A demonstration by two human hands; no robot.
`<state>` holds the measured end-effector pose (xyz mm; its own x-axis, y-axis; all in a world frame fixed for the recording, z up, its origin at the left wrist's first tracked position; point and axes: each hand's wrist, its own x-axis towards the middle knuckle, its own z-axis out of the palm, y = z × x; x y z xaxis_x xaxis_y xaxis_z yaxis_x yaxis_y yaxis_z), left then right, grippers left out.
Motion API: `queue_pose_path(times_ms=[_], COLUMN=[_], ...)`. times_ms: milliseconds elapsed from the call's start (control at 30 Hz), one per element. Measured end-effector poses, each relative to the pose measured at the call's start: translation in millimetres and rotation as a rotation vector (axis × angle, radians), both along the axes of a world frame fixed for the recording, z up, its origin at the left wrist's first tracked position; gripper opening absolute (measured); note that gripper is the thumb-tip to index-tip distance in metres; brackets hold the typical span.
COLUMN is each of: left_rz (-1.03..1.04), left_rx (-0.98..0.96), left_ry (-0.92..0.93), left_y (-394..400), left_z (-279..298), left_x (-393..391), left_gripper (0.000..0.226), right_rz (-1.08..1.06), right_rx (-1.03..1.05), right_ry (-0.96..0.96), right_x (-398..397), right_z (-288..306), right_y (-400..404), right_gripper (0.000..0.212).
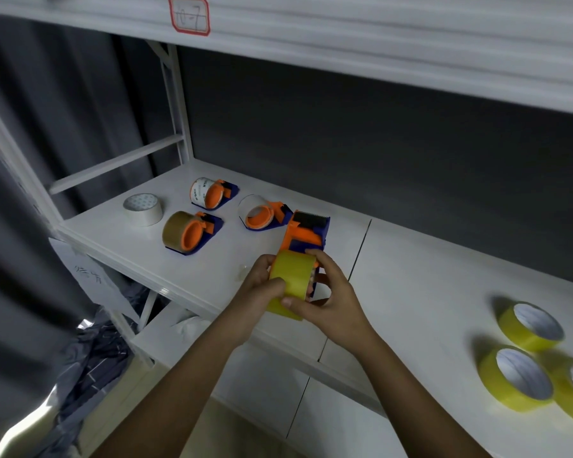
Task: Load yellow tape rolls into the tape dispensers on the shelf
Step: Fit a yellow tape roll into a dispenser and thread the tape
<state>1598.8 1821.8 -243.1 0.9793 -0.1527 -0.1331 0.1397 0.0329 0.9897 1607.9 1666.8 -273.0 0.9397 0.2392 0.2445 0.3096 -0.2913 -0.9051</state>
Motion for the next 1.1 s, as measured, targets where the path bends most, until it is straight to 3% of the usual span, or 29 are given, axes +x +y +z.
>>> queue_pose_path(times_ms=[133, 667, 767, 1100], left_rz=[0.025, 0.112, 0.131, 0.226], left_rx=[0.0, -0.008, 0.006, -0.089], left_ry=[0.016, -0.037, -0.057, 0.059], left_y=[0, -4, -5, -13], left_z=[4, 5, 2, 10], left_x=[0, -2, -2, -3], left_gripper=[0.04, 0.029, 0.01, 0.018], right_rz=[-0.011, -0.054, -0.054, -0.027], right_rx=[-0.062, -0.367, -0.352, -0.302], right_ry=[-0.066, -0.392, -0.386, -0.338], right_x=[-3, -13, -14, -15], right_z=[0, 2, 3, 2], right_y=[1, 5, 5, 2], right_gripper=[0.09, 0.092, 0.091, 0.09])
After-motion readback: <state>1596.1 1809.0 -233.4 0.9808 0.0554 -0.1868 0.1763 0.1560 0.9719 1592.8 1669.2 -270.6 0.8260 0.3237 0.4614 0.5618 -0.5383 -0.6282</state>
